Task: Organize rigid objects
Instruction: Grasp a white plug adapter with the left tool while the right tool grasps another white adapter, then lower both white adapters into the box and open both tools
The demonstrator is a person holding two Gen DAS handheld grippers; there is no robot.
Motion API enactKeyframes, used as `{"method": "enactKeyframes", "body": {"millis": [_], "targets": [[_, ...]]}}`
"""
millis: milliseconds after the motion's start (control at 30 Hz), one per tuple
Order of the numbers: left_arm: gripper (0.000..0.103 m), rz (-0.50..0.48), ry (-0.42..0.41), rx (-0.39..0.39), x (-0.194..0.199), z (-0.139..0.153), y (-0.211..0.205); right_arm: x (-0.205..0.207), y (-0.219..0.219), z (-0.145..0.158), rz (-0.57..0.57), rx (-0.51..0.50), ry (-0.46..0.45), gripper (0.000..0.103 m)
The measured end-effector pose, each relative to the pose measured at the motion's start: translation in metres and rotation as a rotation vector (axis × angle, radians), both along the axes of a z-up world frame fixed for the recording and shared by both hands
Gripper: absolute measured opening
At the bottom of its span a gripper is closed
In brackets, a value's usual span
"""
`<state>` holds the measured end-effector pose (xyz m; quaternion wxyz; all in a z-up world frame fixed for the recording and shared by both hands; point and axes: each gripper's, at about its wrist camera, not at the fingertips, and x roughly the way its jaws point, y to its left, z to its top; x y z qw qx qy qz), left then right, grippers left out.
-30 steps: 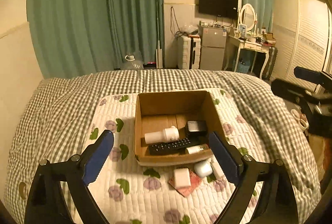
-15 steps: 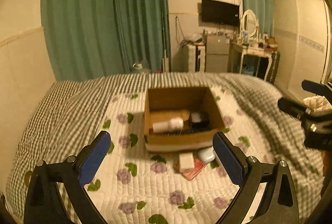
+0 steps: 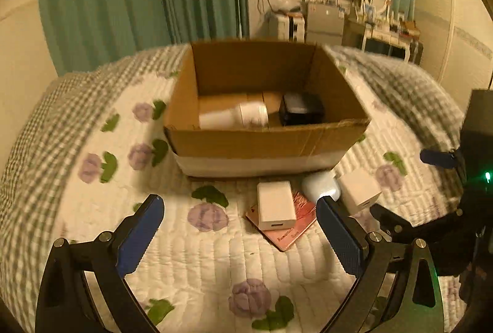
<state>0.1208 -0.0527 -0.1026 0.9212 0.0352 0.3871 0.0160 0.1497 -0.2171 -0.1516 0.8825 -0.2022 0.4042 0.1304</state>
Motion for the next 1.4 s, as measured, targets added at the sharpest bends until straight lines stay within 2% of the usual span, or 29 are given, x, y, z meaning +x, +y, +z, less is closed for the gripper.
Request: {"method": "enactKeyframes", "body": {"millis": [133, 200, 267, 367, 467, 533, 567, 633, 667, 700, 767, 833, 967, 1167, 1233, 1400], "targets": [[0.101, -0.014, 0.068, 0.02, 0.02, -0.024, -0.005, 0.027, 0.004, -0.029, 0.014, 0.045, 0.078, 0.093], [0.101, -0.018, 0.107, 0.02, 0.03, -0.034, -0.007, 0.038, 0.007, -0.043, 0.024, 0.061, 0.117, 0.082], [0.101, -0.037, 0.135, 0.023, 0.04, -0.043, -0.012, 0.048, 0.013, -0.054, 0.039, 0.033, 0.149, 0.067], [0.099, -0.051, 0.172, 0.048, 0.052, -0.053, -0.017, 0.059, 0.017, -0.064, 0.065, 0.042, 0.193, 0.059], [0.099, -0.073, 0.211, 0.039, 0.061, -0.062, -0.02, 0.06, 0.016, -0.066, 0.086, 0.048, 0.199, 0.057], [0.09, -0.089, 0.236, 0.025, 0.067, -0.068, -0.022, 0.059, 0.01, -0.064, 0.086, 0.072, 0.202, 0.056], [0.081, -0.093, 0.259, 0.026, 0.07, -0.072, -0.024, 0.059, 0.007, -0.061, 0.081, 0.082, 0.204, 0.055], [0.078, -0.12, 0.278, 0.016, 0.072, -0.078, -0.028, 0.057, 0.001, -0.056, 0.075, 0.087, 0.203, 0.054], [0.071, -0.125, 0.275, 0.009, 0.072, -0.078, -0.029, 0.055, -0.001, -0.054, 0.074, 0.079, 0.197, 0.053], [0.058, -0.14, 0.272, -0.001, 0.071, -0.076, -0.03, 0.056, -0.003, -0.049, 0.076, 0.064, 0.187, 0.052], [0.04, -0.15, 0.255, 0.018, 0.066, -0.072, -0.033, 0.053, -0.006, -0.042, 0.074, 0.035, 0.167, 0.051], [0.04, -0.158, 0.264, 0.029, 0.06, -0.068, -0.035, 0.049, -0.009, -0.034, 0.059, 0.018, 0.161, 0.051], [0.04, -0.153, 0.25, -0.026, 0.035, -0.05, -0.029, 0.035, -0.018, -0.009, 0.035, 0.025, 0.149, 0.051], [0.04, -0.145, 0.146, -0.085, -0.008, 0.008, -0.014, -0.001, -0.021, 0.053, 0.0, 0.047, 0.055, 0.051], [0.04, -0.143, 0.115, -0.103, -0.009, 0.027, -0.009, -0.015, -0.017, 0.071, 0.001, 0.064, 0.031, 0.051], [0.04, -0.119, 0.005, -0.083, -0.024, 0.082, 0.004, -0.04, 0.001, 0.12, 0.009, 0.075, -0.049, 0.051]]}}
